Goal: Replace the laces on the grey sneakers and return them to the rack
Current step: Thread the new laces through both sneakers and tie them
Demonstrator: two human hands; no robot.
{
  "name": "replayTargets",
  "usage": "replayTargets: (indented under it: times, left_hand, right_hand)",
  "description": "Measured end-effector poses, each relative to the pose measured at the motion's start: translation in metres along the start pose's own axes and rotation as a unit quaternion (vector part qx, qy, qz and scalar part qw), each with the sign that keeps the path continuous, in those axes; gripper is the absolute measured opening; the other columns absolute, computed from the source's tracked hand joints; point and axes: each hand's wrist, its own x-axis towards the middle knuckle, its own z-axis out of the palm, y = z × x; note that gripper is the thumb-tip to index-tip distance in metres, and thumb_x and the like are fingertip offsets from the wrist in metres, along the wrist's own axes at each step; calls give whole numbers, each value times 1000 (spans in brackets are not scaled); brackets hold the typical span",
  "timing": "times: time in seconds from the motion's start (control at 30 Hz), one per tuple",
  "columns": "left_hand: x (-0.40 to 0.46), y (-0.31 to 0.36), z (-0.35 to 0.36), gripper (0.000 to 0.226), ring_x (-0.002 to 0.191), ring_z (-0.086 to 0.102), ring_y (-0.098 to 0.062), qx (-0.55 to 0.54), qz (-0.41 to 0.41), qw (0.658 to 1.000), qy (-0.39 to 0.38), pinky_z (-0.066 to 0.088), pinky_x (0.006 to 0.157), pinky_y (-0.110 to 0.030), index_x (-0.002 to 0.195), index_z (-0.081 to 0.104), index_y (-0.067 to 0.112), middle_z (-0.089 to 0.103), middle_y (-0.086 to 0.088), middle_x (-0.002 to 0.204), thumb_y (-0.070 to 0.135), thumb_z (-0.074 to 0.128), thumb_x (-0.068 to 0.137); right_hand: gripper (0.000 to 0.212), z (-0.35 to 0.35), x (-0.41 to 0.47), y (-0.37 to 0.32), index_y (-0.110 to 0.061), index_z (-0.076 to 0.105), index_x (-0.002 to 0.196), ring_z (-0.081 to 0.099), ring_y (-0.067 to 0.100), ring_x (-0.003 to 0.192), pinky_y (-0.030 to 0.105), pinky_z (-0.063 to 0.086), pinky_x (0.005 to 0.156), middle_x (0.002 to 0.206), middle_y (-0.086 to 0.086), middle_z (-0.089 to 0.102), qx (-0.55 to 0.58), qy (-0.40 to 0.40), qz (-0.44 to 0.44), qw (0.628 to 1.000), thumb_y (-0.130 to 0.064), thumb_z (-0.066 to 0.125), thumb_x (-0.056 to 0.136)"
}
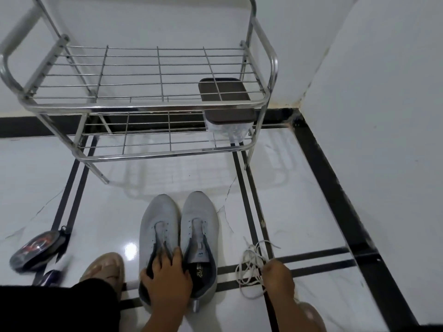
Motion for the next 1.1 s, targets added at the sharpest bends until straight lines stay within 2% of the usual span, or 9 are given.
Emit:
replayTargets:
  times: [0.23,0.37,0.43,0.5,0.6,0.7,0.83,1.0,1.1]
  left_hand:
    - [-36,8,-17,59,144,19,-26,-56,-33,994,-93,11,113,-56,144,29,37,22,-4,157,52,43,89]
    - [-40,19,-62,38,133,39,-25,-210,-58,976,19,18,113,-52,127,54,25,40,-6,146,31,51,90]
    - [-37,26,-91,29,110,52,-18,-328,-5,943,62,38,98,-37,120,59,18,57,-5,128,20,49,93]
    - [-41,37,-129,24,92,57,-12,-467,53,883,-7,42,84,-26,110,63,14,64,-3,111,14,41,99]
    - [-49,52,-179,25,108,60,-20,-533,143,827,-110,45,89,-28,104,63,13,67,-8,113,12,38,102]
    - [-59,58,-214,28,116,56,-17,-489,211,835,-139,44,95,-28,121,58,12,64,-4,124,17,36,103]
    - [-69,46,-232,29,110,50,-8,-450,243,843,-167,39,77,-17,129,49,19,62,5,126,25,40,103]
    - [-74,30,-230,25,94,59,-9,-508,260,793,-214,41,90,-27,113,60,13,68,6,91,31,47,101]
    - [-72,27,-222,24,79,61,-7,-517,263,792,-190,44,89,-25,93,65,20,63,7,76,29,45,101]
  right_hand:
    - [16,-52,-18,-27,-18,56,102,62,25,85,32,50,71,97,8,66,150,51,31,987,-9,48,92]
    - [11,-124,-26,-66,-9,55,98,68,24,68,38,60,70,85,12,69,236,-13,-31,971,-6,47,93]
    - [12,-161,-42,-90,-5,60,91,66,21,55,36,60,65,72,12,69,292,-62,-70,952,-3,48,92]
    - [14,-191,-68,-112,-4,63,94,67,17,52,31,58,63,75,13,70,389,-127,-86,908,-1,49,91]
    - [23,-216,-104,-128,-11,66,106,72,14,86,35,52,89,97,5,75,368,-194,-142,898,-5,50,91]
    - [29,-228,-128,-129,-15,64,121,59,16,113,28,43,96,117,2,68,276,-149,-228,922,-12,56,93]
    - [30,-229,-142,-121,-19,66,122,62,10,112,17,41,90,118,-3,69,243,-26,-302,921,-11,55,95]
    - [26,-218,-147,-130,-23,71,116,64,10,106,17,45,88,116,-4,70,175,72,-368,910,-17,60,93]
    - [23,-220,-143,-132,-19,72,111,67,10,98,19,50,83,108,1,73,328,22,-313,891,-15,62,91]
